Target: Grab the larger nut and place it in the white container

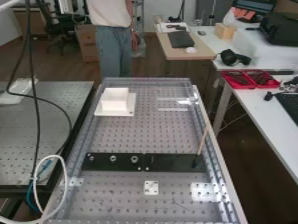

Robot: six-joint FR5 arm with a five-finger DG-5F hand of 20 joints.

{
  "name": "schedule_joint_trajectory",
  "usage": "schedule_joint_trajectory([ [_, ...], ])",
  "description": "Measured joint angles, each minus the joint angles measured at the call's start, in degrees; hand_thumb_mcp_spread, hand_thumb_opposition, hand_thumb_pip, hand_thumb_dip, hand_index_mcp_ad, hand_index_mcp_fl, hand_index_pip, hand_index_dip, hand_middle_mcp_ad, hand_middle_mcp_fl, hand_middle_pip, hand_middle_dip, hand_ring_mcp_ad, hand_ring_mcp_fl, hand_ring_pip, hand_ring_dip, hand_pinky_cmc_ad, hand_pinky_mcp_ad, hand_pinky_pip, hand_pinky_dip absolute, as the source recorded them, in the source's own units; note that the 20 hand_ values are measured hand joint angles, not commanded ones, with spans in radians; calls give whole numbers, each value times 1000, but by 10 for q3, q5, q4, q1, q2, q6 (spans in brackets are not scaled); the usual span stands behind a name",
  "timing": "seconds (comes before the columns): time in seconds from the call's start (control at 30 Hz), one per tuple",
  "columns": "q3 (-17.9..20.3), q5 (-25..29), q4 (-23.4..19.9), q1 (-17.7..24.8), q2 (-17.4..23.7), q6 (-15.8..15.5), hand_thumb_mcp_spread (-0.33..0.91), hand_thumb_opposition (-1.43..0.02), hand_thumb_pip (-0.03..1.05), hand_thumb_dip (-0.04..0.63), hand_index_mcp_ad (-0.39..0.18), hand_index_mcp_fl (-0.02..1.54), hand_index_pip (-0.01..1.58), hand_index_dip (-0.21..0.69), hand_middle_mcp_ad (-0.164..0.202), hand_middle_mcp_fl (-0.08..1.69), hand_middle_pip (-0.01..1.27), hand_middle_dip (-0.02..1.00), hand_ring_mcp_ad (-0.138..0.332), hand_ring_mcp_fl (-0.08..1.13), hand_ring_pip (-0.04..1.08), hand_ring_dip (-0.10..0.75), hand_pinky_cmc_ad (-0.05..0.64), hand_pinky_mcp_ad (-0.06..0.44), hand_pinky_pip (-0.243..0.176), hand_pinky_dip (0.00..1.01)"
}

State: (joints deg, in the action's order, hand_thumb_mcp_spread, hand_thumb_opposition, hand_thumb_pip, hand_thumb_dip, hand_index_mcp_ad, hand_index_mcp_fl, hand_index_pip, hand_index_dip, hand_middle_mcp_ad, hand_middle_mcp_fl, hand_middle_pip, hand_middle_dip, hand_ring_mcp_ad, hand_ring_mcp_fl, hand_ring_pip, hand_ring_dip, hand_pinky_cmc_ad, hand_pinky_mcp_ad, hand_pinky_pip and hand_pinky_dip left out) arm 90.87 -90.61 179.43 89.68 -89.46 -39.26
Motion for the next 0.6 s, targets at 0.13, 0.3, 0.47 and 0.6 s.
schedule_joint_trajectory([
  [0.13,1,0,-1,0,1,0,72,-159,127,2,-7,-10,7,0,70,-10,10,24,66,12,12,14,63,51,-10,47],
  [0.3,4,0,-3,0,3,1,218,-506,298,35,-7,-12,38,17,59,-2,87,77,75,7,51,24,176,183,-24,260],
  [0.47,8,1,-6,0,6,1,215,-635,325,37,-7,9,72,45,59,-7,106,127,126,5,72,51,316,281,-61,365],
  [0.6,14,4,-8,0,8,3,215,-649,332,38,-7,9,68,49,59,-3,124,148,152,12,66,58,367,309,-75,414],
])
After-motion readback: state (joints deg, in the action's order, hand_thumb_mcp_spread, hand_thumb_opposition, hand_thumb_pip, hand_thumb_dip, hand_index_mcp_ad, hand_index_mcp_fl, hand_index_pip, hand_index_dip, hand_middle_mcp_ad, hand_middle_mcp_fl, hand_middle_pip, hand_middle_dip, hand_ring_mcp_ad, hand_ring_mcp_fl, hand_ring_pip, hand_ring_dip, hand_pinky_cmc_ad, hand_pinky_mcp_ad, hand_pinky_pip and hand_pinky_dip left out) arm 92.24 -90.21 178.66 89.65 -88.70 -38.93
